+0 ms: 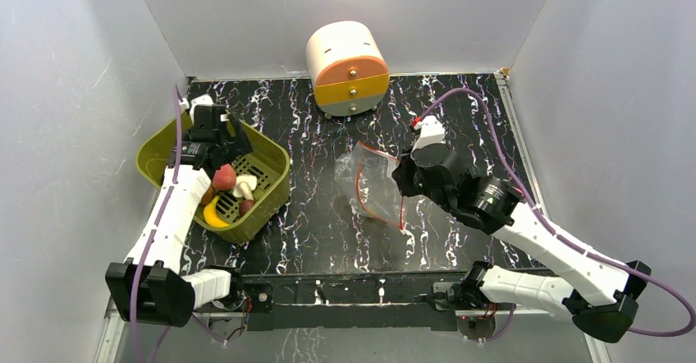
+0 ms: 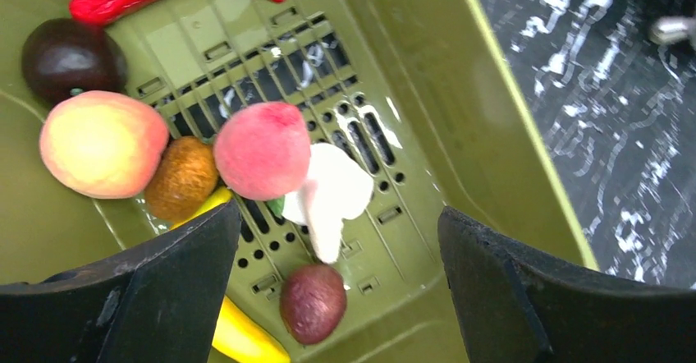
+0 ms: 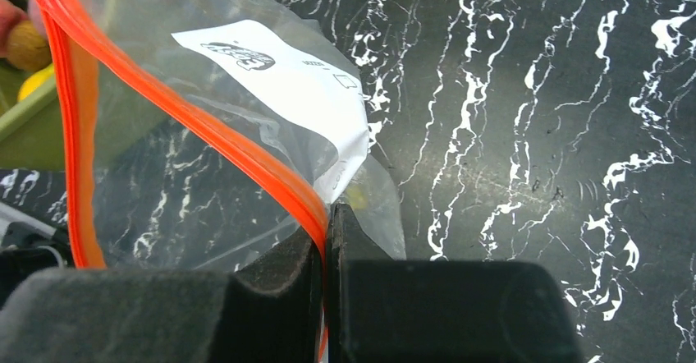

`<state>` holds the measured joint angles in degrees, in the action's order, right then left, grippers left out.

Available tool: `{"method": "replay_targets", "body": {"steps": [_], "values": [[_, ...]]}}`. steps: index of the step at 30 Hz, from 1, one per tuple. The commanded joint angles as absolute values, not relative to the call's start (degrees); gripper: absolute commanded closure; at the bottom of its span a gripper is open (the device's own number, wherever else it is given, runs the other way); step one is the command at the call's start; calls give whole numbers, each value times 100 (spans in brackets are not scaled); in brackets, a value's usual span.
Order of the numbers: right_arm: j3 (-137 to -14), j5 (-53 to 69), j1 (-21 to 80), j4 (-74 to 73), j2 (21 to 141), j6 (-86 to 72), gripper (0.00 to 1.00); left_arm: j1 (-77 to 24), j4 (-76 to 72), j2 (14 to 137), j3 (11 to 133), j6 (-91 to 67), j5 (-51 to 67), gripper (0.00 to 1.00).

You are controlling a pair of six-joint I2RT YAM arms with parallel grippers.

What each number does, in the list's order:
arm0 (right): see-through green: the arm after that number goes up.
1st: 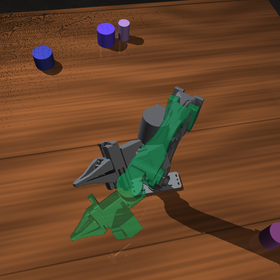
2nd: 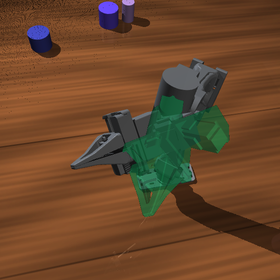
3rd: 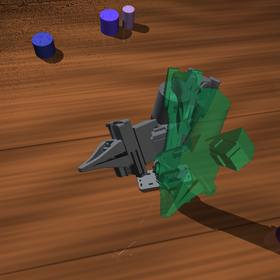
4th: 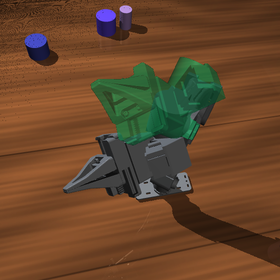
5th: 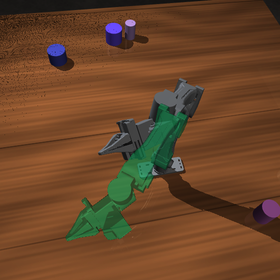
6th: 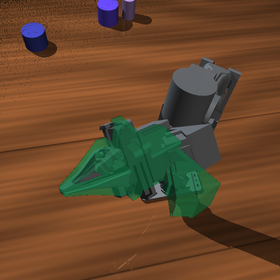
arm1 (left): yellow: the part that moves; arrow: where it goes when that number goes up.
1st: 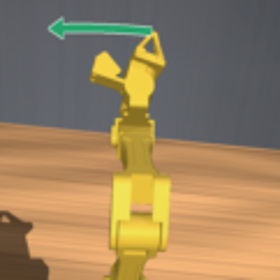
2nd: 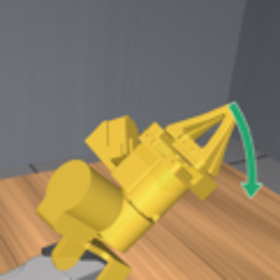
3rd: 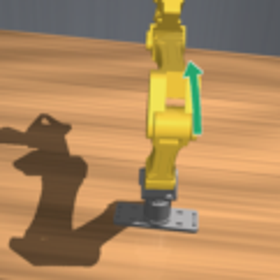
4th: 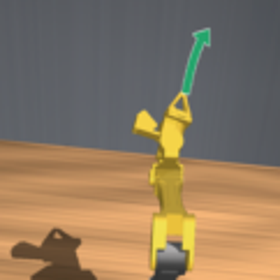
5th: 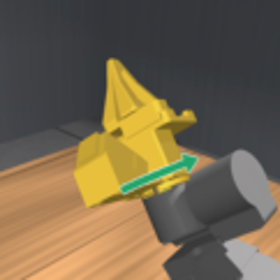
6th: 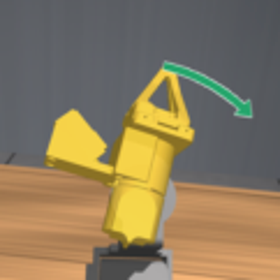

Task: Place the food in the zip-top bag and seal the zipper
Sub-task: Pick up the fake fruit from the bin.

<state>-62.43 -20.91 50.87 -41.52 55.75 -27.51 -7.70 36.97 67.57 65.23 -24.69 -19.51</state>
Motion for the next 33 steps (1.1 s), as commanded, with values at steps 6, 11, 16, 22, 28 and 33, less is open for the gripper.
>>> {"method": "replay_targets", "body": {"steps": [6, 11, 16, 22, 28, 33], "values": [[-6228, -1802, 5071, -3743, 5245, -2755, 100, 255, 3133, 7048, 5858, -2394, -1852, 10], [-6154, -1804, 5071, -3721, 5262, -2822, 100, 540, 2820, 7289, 5586, -2129, -1398, 8], [-6191, -1782, 5071, -3732, 5328, -2814, 100, 668, 2595, 7628, 5453, -2000, -1008, 8], [-6234, -1889, 5071, -3806, 5367, -2864, 100, 677, 2607, 8197, 5574, -1792, -680, 10], [-6178, -1802, 5071, -3791, 5321, -2944, 100, 686, 2549, 8212, 5527, -1760, -644, 20], [-6212, -1889, 5072, -3867, 5278, -2961, 100, 686, 2585, 8095, 5493, -1747, -666, 39]]}}
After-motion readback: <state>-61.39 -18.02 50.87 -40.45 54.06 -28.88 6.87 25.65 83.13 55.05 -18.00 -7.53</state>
